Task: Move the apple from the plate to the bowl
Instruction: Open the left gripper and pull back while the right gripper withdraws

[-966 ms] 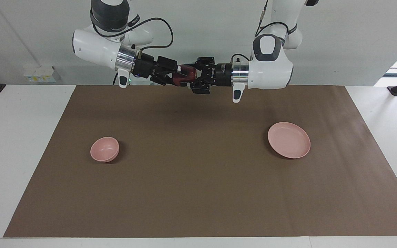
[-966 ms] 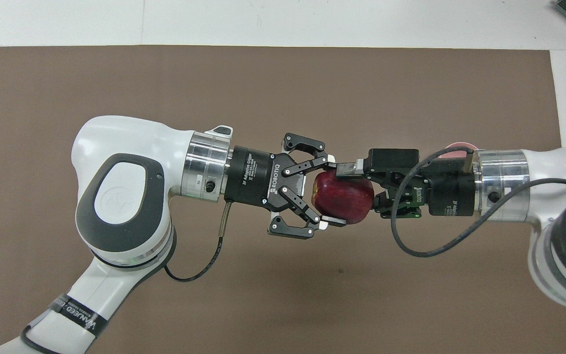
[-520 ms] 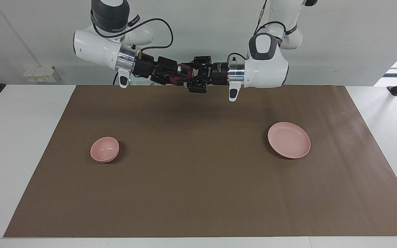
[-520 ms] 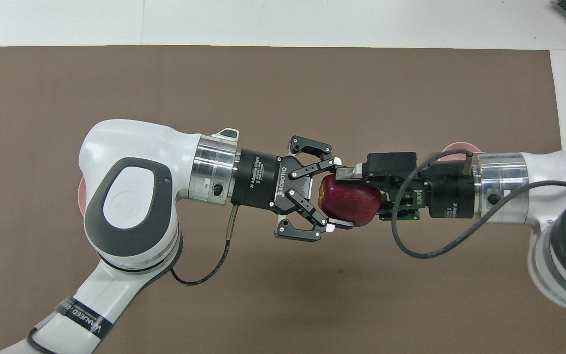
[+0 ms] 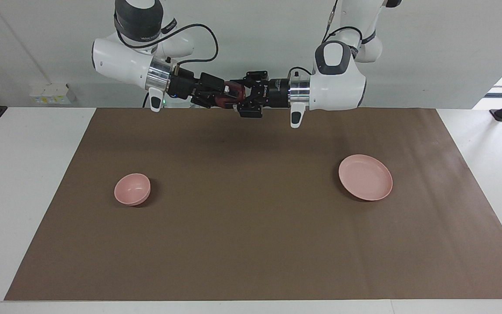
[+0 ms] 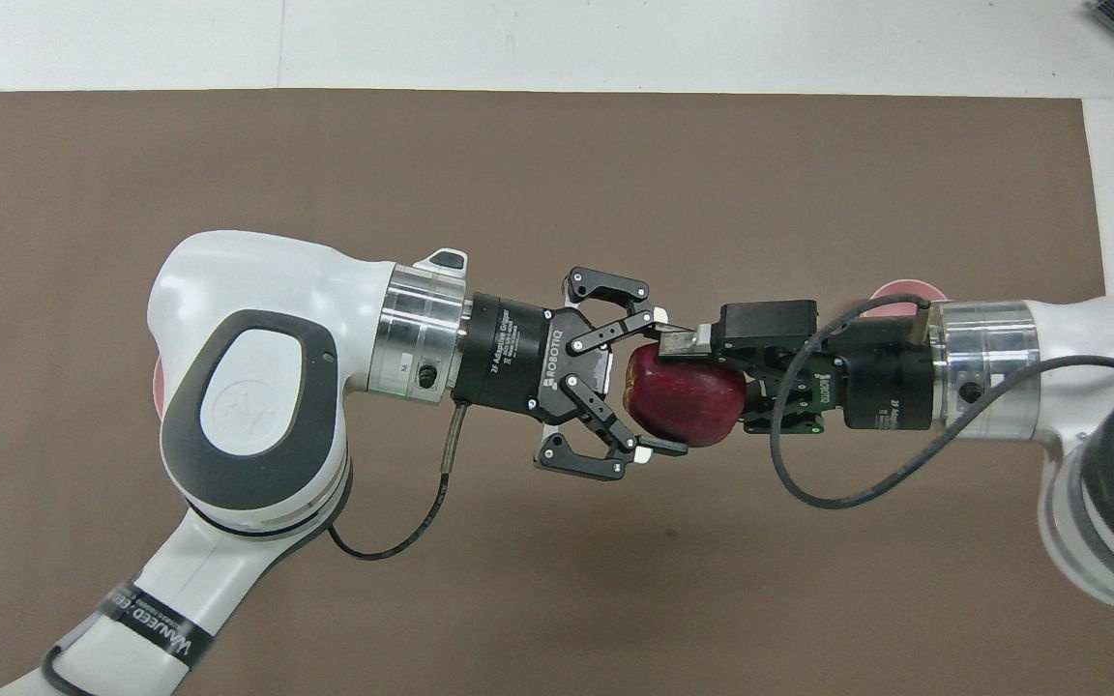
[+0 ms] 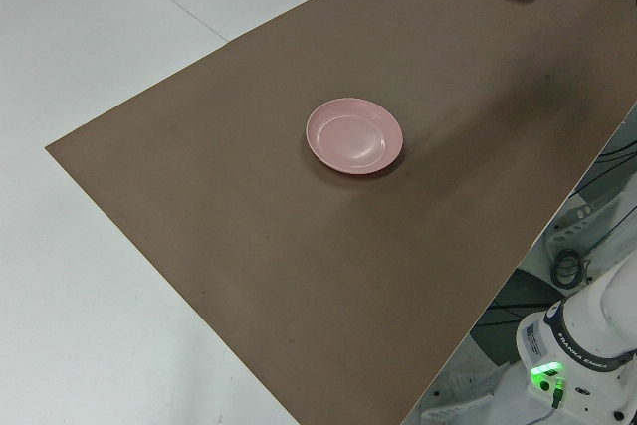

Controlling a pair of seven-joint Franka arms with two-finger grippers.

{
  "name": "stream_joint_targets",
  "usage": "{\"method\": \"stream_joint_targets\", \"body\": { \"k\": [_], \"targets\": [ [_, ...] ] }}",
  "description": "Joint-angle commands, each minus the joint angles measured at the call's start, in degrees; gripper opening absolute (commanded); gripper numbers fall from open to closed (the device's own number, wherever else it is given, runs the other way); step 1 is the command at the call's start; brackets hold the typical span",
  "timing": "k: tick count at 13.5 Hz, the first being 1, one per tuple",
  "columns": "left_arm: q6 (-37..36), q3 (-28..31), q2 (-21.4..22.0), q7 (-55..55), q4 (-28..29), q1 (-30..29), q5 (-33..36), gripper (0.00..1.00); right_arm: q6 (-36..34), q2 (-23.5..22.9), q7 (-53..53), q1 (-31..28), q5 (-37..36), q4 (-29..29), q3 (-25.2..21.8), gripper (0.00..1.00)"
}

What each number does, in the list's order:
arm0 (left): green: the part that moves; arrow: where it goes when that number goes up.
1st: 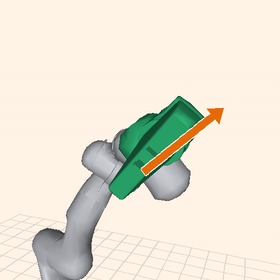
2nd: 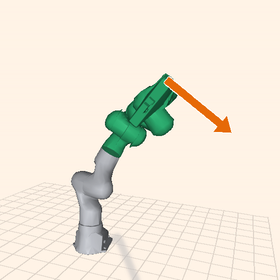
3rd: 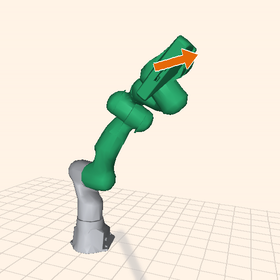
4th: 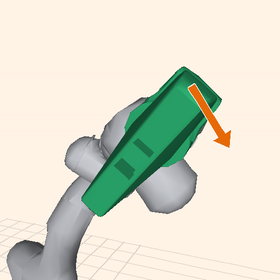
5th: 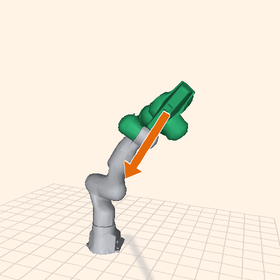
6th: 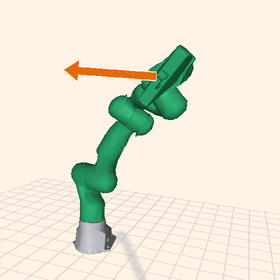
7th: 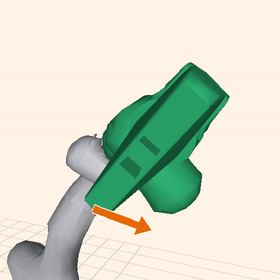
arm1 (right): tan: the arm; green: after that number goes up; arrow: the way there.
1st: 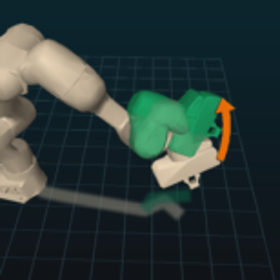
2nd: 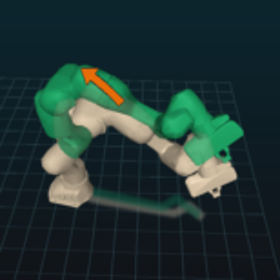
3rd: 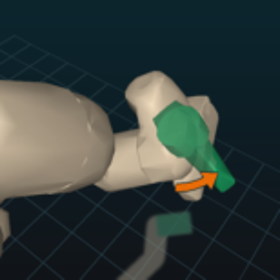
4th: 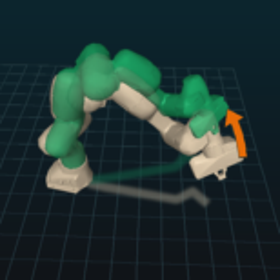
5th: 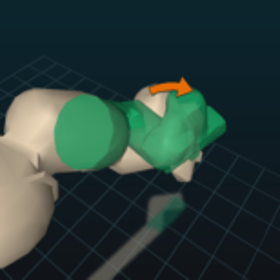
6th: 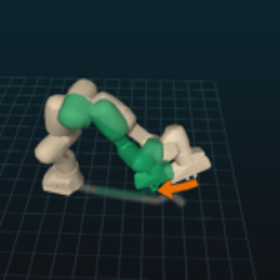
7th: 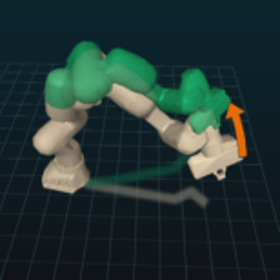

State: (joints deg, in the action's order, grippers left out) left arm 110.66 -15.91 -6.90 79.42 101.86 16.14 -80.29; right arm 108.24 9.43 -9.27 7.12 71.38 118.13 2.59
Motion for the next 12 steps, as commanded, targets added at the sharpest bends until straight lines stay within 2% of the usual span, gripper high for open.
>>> {"method": "stream_joint_targets", "body": {
  "k": [1, 3, 5, 9, 12],
  "targets": [
    [0.96, 0.79, 1.37, 0.2, -1.22, 0.47, 7.49, 1.0, -0.31, 1.12, -1.45, -0.44, -0.45, 0.61, 0.23, 0.0],
    [1.13, 1.05, 1.19, 0.29, -1.4, 0.39, 12.42, 1.0, -0.31, 1.03, -1.63, -0.44, -0.54, 0.52, 0.23, 0.0],
    [1.05, 1.32, 1.02, 0.12, -1.76, 0.21, 17.69, 1.0, -0.31, 0.68, -1.02, -0.61, -3.76, 0.26, 0.23, 0.0],
    [0.87, 1.76, 0.75, 0.29, -1.76, -2.77, 25.7, 1.0, -0.67, -0.11, -0.05, -1.23, -16.23, -0.27, 0.23, 0.0],
    [0.09, 1.76, 0.58, -6.0, -2.02, -5.06, 36.93, 1.0, -0.93, -1.86, 1.52, -2.28, -27.13, -0.97, -0.04, 0.0]
  ]
}}
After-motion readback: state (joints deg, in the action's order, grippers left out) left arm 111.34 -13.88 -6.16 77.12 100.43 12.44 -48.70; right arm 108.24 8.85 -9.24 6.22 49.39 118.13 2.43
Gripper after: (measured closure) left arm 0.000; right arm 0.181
